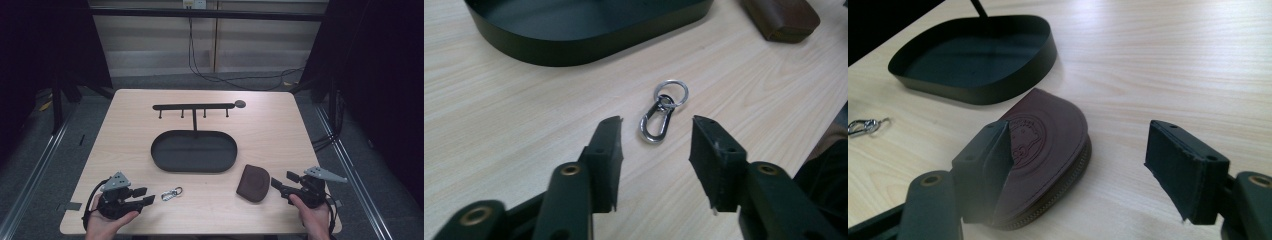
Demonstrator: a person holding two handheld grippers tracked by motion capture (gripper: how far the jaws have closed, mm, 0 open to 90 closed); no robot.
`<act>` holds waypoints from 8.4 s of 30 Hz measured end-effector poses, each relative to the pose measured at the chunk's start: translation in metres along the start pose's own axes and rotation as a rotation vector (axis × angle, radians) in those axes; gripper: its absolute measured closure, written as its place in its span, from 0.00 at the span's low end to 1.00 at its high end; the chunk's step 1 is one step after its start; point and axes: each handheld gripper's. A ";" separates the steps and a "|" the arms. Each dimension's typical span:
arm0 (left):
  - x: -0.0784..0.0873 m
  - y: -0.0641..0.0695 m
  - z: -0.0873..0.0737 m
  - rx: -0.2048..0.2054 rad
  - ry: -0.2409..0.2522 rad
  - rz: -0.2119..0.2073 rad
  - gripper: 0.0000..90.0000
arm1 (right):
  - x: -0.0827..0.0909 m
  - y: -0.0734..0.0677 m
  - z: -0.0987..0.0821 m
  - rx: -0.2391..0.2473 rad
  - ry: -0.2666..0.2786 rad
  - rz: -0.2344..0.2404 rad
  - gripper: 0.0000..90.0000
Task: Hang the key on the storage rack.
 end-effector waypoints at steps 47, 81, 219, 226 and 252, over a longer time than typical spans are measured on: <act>-0.069 0.029 0.092 -0.271 -0.407 0.025 0.60 | -0.005 0.000 0.000 -0.006 -0.059 0.018 0.30; -0.093 0.024 0.102 -0.305 -0.555 -0.017 0.83 | -0.007 0.002 0.000 -0.022 -0.077 0.028 0.29; 0.051 -0.011 0.237 -0.275 -0.672 0.115 0.99 | -0.010 0.001 0.001 -0.007 -0.100 0.034 0.28; 0.050 -0.018 0.249 -0.266 -0.656 0.110 1.00 | -0.011 0.002 0.001 -0.007 -0.103 0.041 0.27; 0.042 -0.042 0.282 -0.198 -0.623 0.112 0.99 | -0.010 0.003 0.001 -0.004 -0.106 0.050 0.27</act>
Point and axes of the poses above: each handheld gripper's, and its own axes: x roughly backward along the jaws, z roughly out of its top, y roughly to its right, and after that the axes turned 12 degrees about -y, right-handed
